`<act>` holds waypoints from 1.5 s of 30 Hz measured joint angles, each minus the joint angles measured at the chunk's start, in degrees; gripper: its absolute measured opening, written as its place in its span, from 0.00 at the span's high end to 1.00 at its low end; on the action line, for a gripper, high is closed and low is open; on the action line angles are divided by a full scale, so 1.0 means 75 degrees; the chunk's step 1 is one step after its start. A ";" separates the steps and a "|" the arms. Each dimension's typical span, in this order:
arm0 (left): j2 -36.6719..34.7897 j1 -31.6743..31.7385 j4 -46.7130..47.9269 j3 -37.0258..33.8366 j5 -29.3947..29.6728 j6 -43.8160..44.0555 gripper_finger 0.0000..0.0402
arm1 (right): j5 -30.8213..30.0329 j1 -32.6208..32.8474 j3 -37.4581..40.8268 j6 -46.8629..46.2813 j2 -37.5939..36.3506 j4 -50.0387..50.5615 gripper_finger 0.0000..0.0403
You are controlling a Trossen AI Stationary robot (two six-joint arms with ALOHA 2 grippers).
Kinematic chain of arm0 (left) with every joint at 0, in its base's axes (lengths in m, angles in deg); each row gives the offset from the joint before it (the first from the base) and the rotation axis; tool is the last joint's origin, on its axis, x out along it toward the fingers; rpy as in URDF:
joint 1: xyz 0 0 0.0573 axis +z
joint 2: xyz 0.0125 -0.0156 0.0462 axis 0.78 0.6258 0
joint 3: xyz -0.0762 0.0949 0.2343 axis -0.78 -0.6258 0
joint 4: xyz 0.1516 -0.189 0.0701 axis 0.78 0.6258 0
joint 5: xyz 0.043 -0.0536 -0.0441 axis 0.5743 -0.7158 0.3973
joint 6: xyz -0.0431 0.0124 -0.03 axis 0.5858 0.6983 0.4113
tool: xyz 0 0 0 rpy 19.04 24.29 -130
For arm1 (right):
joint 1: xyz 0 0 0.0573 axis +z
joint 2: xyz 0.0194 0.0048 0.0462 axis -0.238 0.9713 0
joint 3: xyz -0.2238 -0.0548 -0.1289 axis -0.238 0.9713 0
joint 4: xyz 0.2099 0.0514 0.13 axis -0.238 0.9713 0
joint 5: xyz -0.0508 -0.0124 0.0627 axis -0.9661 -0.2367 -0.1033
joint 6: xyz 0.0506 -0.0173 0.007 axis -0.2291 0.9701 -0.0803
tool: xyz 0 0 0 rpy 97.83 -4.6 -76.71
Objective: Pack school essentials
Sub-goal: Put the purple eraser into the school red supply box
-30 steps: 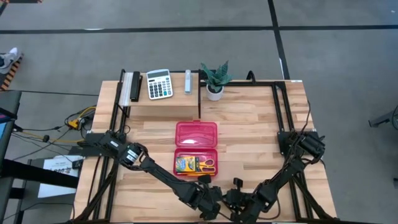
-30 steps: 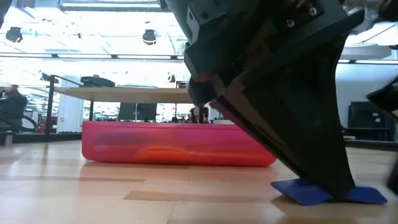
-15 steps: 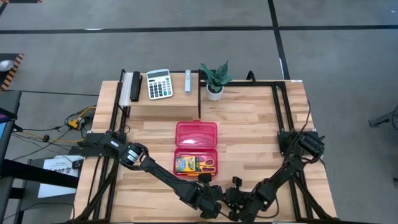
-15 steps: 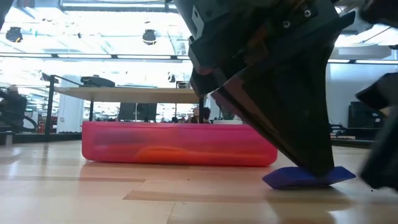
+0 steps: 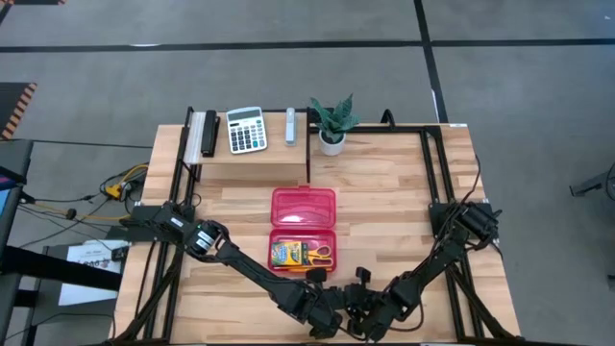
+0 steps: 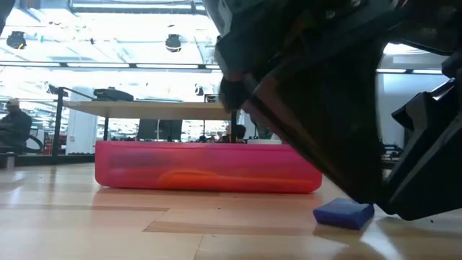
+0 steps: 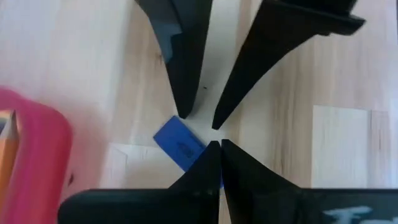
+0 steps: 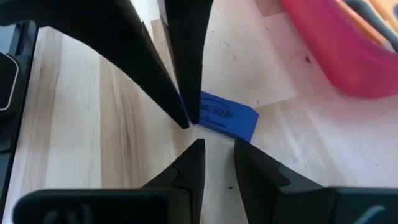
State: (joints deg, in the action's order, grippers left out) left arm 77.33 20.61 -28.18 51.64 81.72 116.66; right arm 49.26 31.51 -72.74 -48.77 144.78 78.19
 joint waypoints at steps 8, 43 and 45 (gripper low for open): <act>-0.0020 -0.0037 0.0374 0.0012 -0.0428 0.0341 0.80 | -0.0003 -0.0004 0.0000 0.0022 0.0000 -0.0016 0.73; -0.0010 0.0309 0.0947 0.0093 0.0622 0.1309 0.99 | -0.0178 0.0455 0.0000 -0.0240 0.0002 0.0060 0.73; -0.0009 0.0317 0.1096 0.0435 0.0536 0.1197 0.99 | -0.0181 0.0639 0.0000 -0.0461 0.0000 0.0242 0.73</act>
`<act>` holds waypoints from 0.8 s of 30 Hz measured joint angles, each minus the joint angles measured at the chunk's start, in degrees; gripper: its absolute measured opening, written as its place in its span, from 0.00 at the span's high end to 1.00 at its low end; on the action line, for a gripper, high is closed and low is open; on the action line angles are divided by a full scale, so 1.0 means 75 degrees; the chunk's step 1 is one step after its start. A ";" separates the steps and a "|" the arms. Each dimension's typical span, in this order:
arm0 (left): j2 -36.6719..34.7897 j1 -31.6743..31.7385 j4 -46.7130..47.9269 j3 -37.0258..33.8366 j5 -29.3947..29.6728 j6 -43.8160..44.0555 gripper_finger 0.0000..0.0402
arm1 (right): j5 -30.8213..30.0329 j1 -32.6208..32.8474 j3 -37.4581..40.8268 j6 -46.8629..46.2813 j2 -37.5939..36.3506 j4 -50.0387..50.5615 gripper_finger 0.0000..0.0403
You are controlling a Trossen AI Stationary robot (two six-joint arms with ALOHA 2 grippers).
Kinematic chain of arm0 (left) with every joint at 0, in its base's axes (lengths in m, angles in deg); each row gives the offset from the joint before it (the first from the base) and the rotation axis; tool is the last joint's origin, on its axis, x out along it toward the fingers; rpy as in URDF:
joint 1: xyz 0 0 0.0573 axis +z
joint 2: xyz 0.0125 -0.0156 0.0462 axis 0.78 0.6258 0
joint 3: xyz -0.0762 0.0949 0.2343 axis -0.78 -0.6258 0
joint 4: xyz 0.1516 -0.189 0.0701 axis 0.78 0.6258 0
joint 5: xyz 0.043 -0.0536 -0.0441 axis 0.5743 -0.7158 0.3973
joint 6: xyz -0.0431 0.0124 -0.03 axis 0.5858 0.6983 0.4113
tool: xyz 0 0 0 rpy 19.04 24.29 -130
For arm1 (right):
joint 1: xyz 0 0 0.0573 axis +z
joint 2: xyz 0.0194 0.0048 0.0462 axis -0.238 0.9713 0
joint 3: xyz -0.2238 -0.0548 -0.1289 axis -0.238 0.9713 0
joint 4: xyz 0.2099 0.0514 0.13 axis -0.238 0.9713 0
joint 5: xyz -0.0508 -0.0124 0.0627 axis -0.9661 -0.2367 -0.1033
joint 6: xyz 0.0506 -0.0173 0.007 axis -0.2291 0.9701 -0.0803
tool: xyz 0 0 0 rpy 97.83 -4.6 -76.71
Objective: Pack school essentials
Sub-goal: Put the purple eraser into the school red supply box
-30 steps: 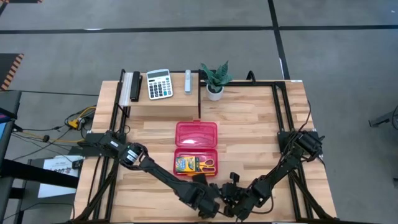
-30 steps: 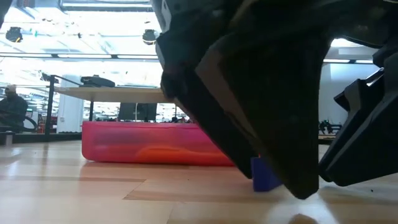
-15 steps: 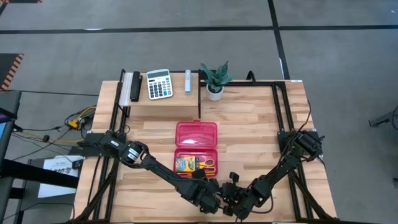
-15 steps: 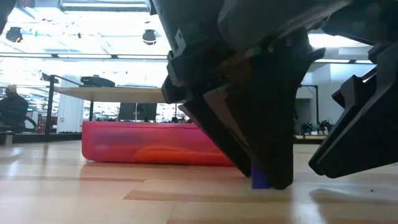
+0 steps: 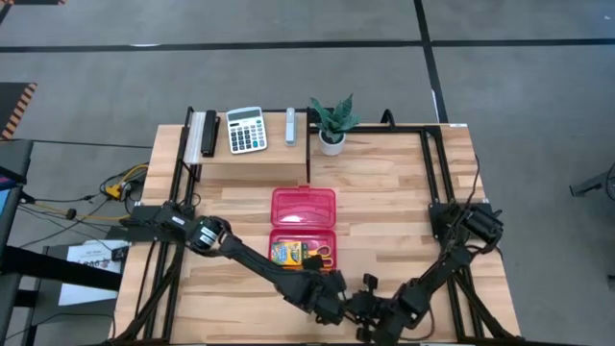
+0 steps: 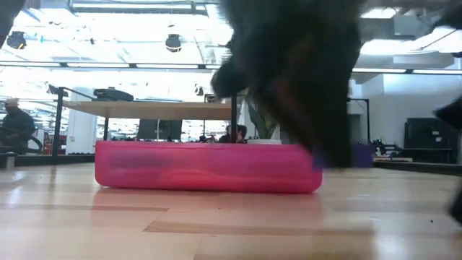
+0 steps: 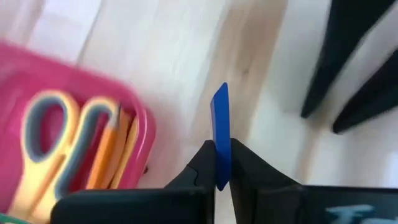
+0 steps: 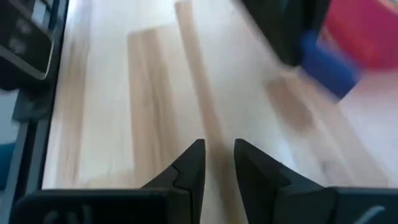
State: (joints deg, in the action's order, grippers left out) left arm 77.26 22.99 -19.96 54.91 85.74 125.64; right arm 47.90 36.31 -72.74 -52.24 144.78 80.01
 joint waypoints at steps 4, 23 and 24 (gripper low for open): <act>0.0000 -0.0080 0.0709 0.0967 0.0041 -0.0267 1.00 | -0.0109 0.0294 -0.0002 -0.0224 0.0001 0.0380 0.73; 0.0015 0.0594 0.3375 0.0575 0.1471 -0.1180 0.83 | -0.0250 0.0320 -0.0003 -0.0261 0.0000 0.0565 0.73; 0.0015 0.0654 0.3316 0.0471 0.1440 -0.1178 0.79 | -0.0248 0.0320 -0.0003 -0.0261 0.0000 0.0562 0.73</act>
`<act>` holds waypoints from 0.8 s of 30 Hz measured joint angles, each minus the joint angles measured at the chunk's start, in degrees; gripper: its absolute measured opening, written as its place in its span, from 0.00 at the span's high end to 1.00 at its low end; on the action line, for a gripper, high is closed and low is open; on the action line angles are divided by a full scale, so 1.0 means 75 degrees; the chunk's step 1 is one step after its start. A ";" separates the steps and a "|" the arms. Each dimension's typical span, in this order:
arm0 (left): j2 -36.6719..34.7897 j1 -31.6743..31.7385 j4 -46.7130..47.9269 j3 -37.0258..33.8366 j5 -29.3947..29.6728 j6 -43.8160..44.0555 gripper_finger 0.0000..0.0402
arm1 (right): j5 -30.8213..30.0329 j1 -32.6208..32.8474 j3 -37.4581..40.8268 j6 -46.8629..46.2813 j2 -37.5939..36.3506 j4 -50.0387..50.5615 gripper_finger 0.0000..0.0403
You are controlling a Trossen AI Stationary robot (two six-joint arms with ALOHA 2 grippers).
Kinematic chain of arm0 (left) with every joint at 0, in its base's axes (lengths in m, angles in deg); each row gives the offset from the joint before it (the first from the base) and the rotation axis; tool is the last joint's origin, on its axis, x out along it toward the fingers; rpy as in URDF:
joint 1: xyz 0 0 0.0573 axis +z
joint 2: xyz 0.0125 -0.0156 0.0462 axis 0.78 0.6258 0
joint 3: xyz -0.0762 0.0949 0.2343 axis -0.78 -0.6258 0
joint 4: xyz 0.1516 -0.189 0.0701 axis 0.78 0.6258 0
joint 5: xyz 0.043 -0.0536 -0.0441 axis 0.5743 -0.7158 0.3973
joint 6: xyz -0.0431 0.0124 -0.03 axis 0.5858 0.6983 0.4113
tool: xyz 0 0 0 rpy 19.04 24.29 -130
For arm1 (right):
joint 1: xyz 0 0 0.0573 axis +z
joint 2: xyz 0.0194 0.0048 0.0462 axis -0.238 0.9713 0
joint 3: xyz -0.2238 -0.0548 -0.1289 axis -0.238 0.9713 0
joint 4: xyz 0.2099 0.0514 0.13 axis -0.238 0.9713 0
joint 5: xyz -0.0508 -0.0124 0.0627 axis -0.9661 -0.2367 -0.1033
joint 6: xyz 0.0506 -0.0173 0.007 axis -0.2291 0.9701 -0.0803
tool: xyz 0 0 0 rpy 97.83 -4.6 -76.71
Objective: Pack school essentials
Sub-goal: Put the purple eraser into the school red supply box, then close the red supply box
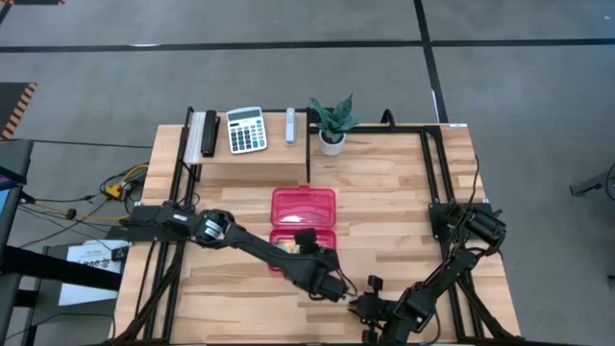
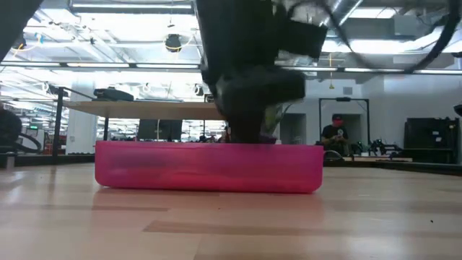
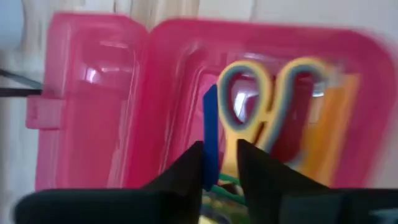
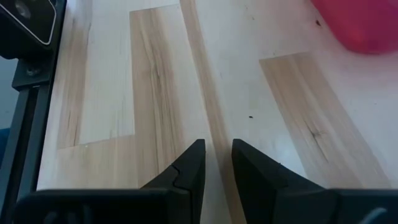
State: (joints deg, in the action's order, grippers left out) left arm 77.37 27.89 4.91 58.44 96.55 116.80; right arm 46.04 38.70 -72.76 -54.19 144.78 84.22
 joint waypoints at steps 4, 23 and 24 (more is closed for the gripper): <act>0.0001 0.0158 -0.0111 -0.0041 -0.0411 0.0047 0.64 | 0.0009 0.0003 0.0000 0.0000 0.0000 0.0003 0.73; -0.2477 -0.1196 -0.0550 0.1221 0.1731 -0.1345 0.48 | -0.0071 -0.0117 0.0012 0.3473 -0.2185 -0.0276 0.73; -0.2727 -0.1320 -0.0521 0.1221 0.2132 -0.1610 0.48 | -0.0254 -0.0113 0.0012 0.4088 -0.2533 -0.0220 0.73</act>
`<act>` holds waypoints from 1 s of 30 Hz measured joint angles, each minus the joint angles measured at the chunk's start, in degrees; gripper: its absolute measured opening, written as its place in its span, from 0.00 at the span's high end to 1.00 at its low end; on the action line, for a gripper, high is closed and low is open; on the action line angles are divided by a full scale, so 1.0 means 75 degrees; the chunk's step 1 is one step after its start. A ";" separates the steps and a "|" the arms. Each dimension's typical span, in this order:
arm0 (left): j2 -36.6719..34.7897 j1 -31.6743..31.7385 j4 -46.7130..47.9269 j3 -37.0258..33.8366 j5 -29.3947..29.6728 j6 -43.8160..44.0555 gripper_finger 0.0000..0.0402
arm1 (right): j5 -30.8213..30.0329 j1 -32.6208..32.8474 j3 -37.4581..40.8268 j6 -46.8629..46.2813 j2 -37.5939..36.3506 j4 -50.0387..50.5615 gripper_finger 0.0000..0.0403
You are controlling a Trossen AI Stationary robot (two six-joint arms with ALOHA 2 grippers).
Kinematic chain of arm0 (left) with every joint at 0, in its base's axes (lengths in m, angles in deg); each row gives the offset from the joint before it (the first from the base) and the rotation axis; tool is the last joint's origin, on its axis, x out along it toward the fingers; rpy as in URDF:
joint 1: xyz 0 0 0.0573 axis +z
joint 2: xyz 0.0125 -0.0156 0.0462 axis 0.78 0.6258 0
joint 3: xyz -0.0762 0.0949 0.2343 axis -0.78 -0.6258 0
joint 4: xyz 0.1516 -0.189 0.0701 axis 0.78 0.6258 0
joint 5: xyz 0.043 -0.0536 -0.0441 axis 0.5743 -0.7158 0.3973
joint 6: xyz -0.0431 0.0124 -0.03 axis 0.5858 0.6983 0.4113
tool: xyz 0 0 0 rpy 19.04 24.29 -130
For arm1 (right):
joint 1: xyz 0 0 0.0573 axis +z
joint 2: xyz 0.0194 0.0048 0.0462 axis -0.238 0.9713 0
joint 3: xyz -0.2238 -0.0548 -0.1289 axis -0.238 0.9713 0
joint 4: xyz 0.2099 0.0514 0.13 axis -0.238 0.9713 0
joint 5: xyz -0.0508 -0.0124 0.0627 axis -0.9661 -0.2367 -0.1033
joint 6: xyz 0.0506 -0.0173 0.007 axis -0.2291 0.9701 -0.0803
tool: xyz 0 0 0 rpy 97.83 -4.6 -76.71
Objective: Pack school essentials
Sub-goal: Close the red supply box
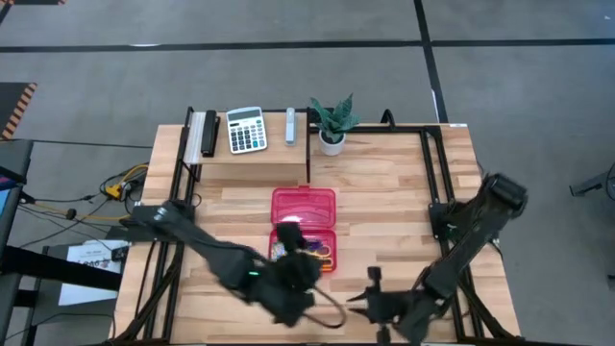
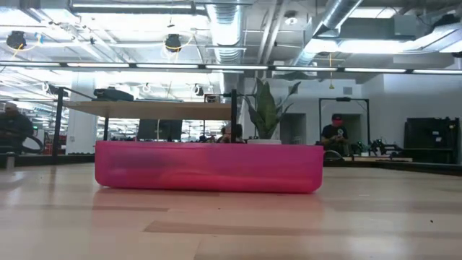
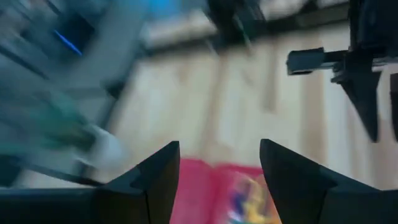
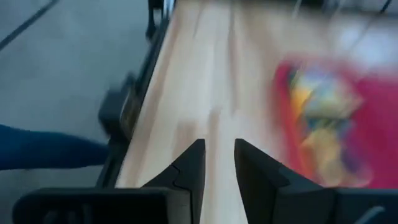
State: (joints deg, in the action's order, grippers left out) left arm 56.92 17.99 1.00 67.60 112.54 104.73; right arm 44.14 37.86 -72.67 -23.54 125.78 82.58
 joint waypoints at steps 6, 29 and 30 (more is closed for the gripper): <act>-0.1442 -0.0639 0.0587 -0.0005 0.1156 -0.1215 0.48 | -0.1599 -0.0001 -0.0012 0.2550 -0.2511 0.0993 0.73; -0.8856 -0.1155 -0.4683 -1.1066 0.1873 0.1646 0.48 | -0.1466 -0.1335 0.5764 0.4145 -1.0367 -0.2304 0.73; -0.9213 -0.1109 -0.5462 -1.1658 0.1737 0.1436 0.48 | -0.1466 -0.1412 0.5987 0.4144 -1.0505 -0.2475 0.73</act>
State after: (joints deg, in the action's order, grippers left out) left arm -12.18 9.68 -39.96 -19.84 125.57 115.50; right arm 33.14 27.26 -27.77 7.55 46.98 64.02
